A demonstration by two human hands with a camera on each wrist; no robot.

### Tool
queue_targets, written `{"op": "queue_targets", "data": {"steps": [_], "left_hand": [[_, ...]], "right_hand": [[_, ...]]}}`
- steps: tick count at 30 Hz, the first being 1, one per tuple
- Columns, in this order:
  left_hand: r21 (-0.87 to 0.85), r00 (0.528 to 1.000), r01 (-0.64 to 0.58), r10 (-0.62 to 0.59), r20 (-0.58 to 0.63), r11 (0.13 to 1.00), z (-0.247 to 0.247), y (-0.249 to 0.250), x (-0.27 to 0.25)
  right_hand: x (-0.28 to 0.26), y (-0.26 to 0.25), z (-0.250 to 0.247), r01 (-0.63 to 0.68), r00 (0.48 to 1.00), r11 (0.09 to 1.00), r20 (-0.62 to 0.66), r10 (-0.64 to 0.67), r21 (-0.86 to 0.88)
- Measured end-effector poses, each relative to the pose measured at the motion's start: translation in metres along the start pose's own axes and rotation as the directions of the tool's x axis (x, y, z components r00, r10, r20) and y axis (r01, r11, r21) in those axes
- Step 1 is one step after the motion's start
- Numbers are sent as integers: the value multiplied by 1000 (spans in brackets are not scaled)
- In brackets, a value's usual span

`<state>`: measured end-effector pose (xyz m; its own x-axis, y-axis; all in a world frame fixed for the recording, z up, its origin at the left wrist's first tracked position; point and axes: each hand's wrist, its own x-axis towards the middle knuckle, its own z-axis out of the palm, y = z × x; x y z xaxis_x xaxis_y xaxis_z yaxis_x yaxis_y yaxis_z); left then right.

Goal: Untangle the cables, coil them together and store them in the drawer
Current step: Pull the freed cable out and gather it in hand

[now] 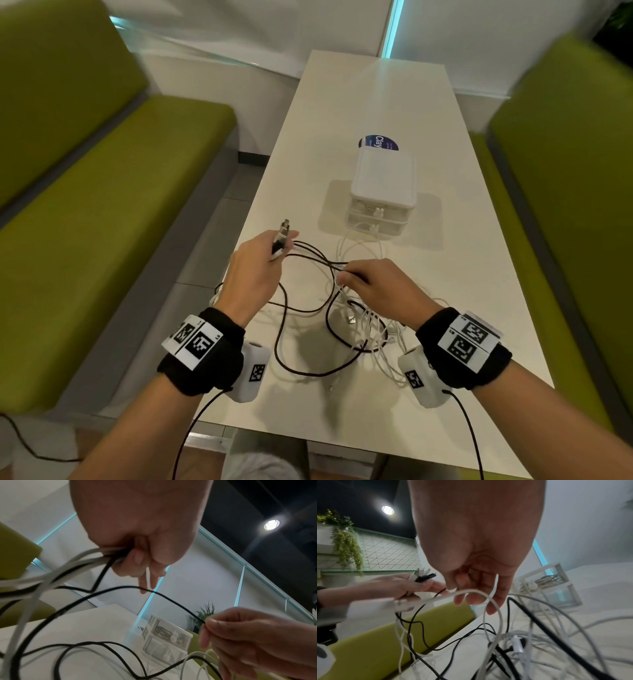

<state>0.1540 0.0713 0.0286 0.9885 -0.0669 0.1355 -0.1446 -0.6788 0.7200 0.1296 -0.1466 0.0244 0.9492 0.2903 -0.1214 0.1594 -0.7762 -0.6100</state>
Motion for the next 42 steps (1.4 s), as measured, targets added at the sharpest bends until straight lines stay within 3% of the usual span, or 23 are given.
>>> {"op": "queue_targets", "data": {"steps": [2,4,6,11,15,23,31,37,40,42], "left_hand": [[-54,993,-33,39,114,998,0,1,-4],[16,975,-34,30,222,999,0,-4,-6],[116,971,0,-28,237,993,-6,-12,-6],[245,992,112,-122,26,963,-40,-45,1],[240,960,235,-186,-209,942,-68,-72,3],[296,920,302,-196,-339,906,-111,-113,6],[247,919,309,-220,-328,919,-97,-128,4],[-33,916,267,-264,-302,963,-84,-108,4],[-145,945,236,-262,-197,961,-73,-91,3],[-113,977,185,-195,-82,976,-62,-81,2]], "right_hand": [[8,-11,2,23,1000,1000,-17,-23,-6],[16,-22,5,53,998,999,-24,-53,5],[22,-30,10,71,997,997,-19,-71,3],[32,-35,27,27,998,999,51,-25,-46],[37,-41,37,45,992,994,123,-33,-99],[50,-40,51,129,957,973,282,-71,-191],[48,-29,52,93,950,963,314,-9,-255],[43,-20,46,48,959,961,280,31,-271],[35,-15,40,31,966,964,257,39,-262],[32,-14,39,35,969,965,243,31,-262]]}}
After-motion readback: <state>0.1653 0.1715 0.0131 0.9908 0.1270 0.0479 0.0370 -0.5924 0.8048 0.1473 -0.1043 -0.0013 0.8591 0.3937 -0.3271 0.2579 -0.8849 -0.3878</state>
